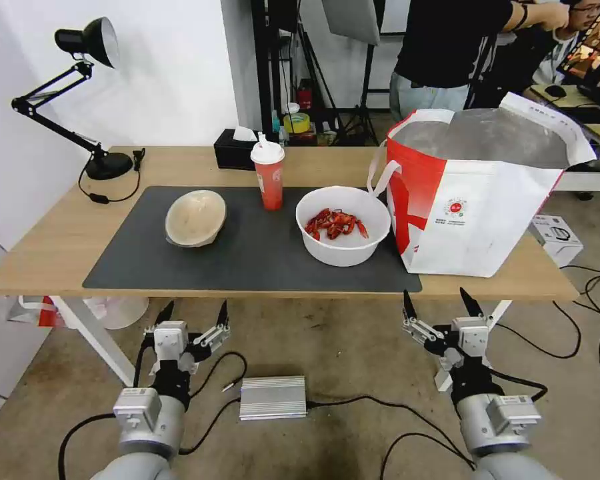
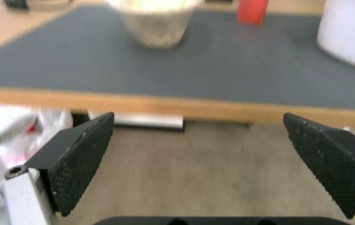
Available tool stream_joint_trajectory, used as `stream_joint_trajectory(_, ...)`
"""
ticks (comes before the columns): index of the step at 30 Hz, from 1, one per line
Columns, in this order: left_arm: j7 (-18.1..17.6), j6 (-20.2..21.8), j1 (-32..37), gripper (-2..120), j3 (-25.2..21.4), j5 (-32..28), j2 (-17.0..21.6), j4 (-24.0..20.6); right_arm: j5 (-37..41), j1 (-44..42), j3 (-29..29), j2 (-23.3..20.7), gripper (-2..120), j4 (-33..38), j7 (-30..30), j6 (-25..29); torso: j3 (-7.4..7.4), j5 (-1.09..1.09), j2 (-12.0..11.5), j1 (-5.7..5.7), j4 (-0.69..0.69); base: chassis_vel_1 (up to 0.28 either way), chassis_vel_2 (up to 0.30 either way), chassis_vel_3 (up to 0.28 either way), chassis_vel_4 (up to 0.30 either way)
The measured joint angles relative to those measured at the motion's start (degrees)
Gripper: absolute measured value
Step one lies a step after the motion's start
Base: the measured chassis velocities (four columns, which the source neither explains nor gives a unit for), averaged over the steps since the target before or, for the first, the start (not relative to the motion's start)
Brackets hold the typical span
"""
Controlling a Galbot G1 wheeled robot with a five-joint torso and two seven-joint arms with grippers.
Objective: Pick up the trash from the table and place it into the takeout bag.
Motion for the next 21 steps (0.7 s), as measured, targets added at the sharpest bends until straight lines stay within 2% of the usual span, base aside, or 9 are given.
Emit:
stream_joint_trajectory(1,0.0,0.0,0.0,96,0.0,0.0,0.0,0.0,0.0,0.0,0.0,0.0,100,0.0,0.0,0.0,0.00,0.00,0.0,0.00,0.00,0.000,0.000,0.000,0.000)
stream_joint_trajectory(4,-1.2,6.7,1.1,99,-0.7,-2.7,-0.5,-2.0,0.1,-0.4,-2.6,-0.1,100,0.5,-0.2,-5.9,0.00,0.00,0.0,0.00,0.00,0.000,0.000,0.000,0.000)
stream_joint_trajectory(5,-1.2,6.7,1.1,99,-0.7,-2.7,-0.5,-2.0,0.1,-0.4,-2.6,-0.1,100,0.5,-0.2,-5.9,0.00,0.00,0.0,0.00,0.00,0.000,0.000,0.000,0.000)
stream_joint_trajectory(8,-2.3,12.8,2.1,100,-1.3,-5.2,-1.0,-3.8,0.2,-0.8,-5.3,-0.2,100,1.2,-0.4,-12.1,0.00,0.00,0.0,0.00,0.00,0.000,0.000,0.000,0.000)
stream_joint_trajectory(9,-2.3,12.8,2.1,100,-1.3,-5.2,-1.0,-3.8,0.2,-0.8,-5.3,-0.2,100,1.2,-0.4,-12.1,0.00,0.00,0.0,0.00,0.00,0.000,0.000,0.000,0.000)
stream_joint_trajectory(11,-2.3,15.9,2.9,100,-2.9,-5.6,-0.4,-5.7,0.3,-1.1,-7.2,-0.2,100,1.6,-0.6,-16.3,0.00,0.03,0.0,0.00,0.00,0.000,0.000,0.000,0.000)
stream_joint_trajectory(15,-2.2,15.8,3.2,100,-3.3,-5.6,-0.1,-6.4,0.4,-1.5,-9.7,-0.3,100,2.2,-0.8,-22.1,0.00,0.00,0.0,0.00,-0.01,0.000,0.000,0.000,0.000)
stream_joint_trajectory(21,-1.3,12.4,3.5,100,-3.6,-5.2,-0.1,-6.5,-0.2,-2.6,-14.2,0.3,100,3.8,-1.5,-28.8,0.01,0.01,0.0,0.00,-0.01,0.000,0.000,0.000,0.000)
